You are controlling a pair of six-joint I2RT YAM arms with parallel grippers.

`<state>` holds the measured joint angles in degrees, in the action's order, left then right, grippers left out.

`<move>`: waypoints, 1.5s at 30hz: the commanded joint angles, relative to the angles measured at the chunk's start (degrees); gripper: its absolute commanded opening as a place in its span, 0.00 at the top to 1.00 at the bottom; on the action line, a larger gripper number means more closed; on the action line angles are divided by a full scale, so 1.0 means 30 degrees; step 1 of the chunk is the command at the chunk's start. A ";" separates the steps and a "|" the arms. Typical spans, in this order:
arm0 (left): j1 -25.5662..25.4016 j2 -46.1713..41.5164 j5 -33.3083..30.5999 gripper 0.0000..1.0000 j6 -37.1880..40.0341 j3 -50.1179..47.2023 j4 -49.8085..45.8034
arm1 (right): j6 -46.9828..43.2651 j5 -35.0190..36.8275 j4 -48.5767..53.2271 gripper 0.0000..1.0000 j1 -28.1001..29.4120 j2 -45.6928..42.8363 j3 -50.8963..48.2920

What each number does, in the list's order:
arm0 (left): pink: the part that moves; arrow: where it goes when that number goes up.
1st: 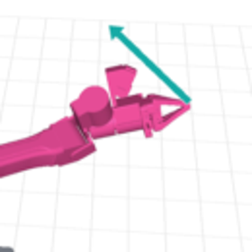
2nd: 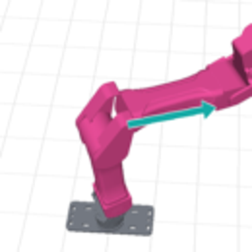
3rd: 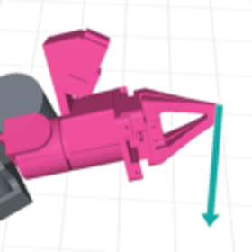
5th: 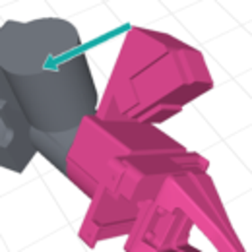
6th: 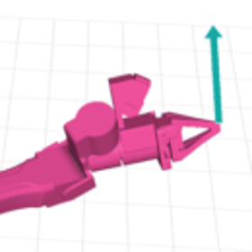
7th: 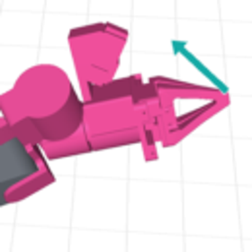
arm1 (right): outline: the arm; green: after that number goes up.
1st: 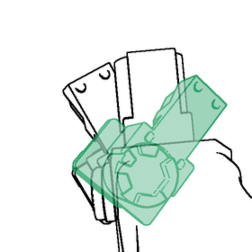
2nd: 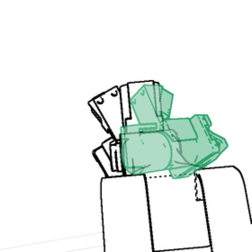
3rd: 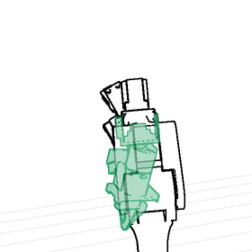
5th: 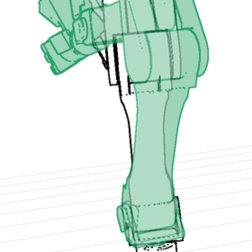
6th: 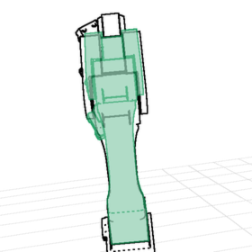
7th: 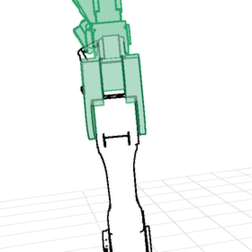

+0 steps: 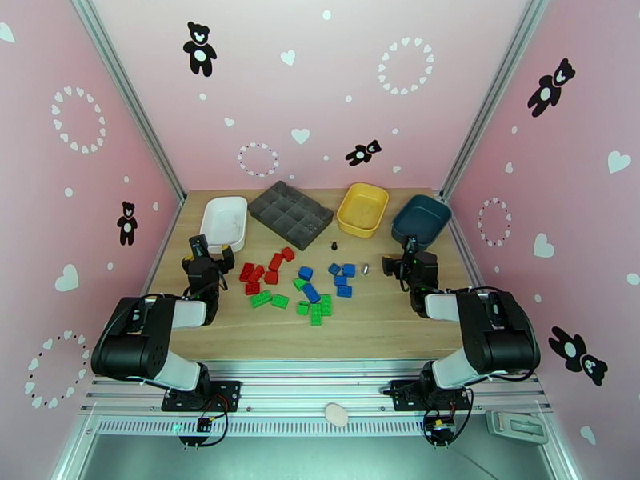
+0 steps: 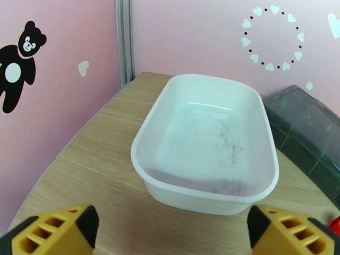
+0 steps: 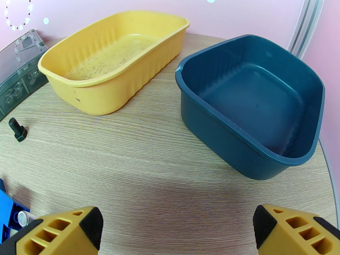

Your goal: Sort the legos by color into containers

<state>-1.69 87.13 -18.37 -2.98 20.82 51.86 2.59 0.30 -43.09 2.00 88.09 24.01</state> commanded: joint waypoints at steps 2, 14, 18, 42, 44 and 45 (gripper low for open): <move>-0.0021 0.0135 0.0270 0.02 0.0145 -0.0119 0.0126 | 0.0132 -0.0089 -0.0342 0.01 -0.0073 -0.0083 0.0125; -0.0026 -0.3236 -0.1387 0.02 -0.1743 0.4815 -1.3050 | -0.0304 0.0165 0.4144 0.01 -0.0038 -0.4592 0.0504; -0.0036 -0.4202 0.0307 0.02 -0.3838 0.7528 -1.9077 | -0.1641 -0.0880 1.1842 0.01 0.0005 -0.8842 0.2609; 0.0681 -1.4832 0.2573 0.02 -1.3501 0.9436 -3.1761 | 1.3957 -0.1659 3.1595 0.18 -0.1253 -1.3448 1.0921; 0.0673 -1.3659 0.4577 0.02 -1.3814 0.9752 -3.2153 | 1.4018 -0.4647 3.1355 0.28 -0.1086 -1.1881 1.1073; 0.0671 -1.2930 0.5931 0.07 -1.3771 0.9861 -3.2169 | 1.4087 -0.5399 3.1411 0.32 -0.0711 -1.0946 1.1181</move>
<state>-0.08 43.99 -10.63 -41.39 48.60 -40.21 42.65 0.30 48.71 -1.52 49.89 55.86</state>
